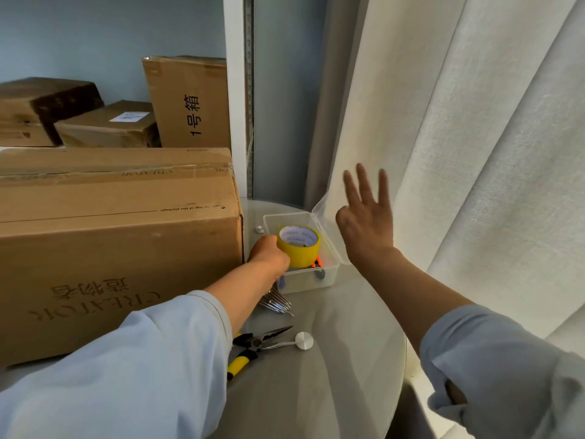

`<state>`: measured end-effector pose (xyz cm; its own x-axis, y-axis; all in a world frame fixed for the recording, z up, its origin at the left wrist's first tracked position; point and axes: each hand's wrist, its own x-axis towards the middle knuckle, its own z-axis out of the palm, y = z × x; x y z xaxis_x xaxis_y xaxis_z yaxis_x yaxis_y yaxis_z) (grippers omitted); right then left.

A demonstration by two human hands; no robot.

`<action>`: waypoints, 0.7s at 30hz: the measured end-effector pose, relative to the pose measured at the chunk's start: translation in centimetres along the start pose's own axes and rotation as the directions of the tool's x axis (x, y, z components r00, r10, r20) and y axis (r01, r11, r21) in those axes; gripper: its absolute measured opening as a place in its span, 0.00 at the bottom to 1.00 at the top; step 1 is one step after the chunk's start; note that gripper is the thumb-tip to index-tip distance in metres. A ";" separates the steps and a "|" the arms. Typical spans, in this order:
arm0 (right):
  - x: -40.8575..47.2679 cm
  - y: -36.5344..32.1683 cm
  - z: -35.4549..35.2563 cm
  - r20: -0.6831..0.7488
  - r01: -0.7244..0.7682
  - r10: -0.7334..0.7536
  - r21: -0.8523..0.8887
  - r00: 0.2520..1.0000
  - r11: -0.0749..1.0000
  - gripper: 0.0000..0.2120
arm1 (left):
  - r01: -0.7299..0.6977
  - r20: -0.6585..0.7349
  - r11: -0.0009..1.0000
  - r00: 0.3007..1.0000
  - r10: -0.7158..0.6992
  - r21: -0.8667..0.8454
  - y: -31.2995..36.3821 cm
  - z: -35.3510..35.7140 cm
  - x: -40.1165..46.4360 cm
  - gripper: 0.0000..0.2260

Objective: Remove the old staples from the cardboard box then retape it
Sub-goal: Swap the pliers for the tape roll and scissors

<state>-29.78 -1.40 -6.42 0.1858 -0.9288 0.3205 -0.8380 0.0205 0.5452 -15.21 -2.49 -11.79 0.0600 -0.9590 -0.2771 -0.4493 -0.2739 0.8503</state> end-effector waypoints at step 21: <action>-1.4 -1.9 -2.9 0.130 -0.131 0.063 0.619 0.989 0.774 0.13 | 0.049 0.108 0.997 0.993 -0.043 -0.053 0.6 0.2 -2.7 0.24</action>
<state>-26.97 0.95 -5.61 0.0640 -0.9660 0.2506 -0.9909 -0.0914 -0.0993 -15.80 -0.08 -10.64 -0.0174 -0.9326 -0.3606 -0.3978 -0.3244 0.8582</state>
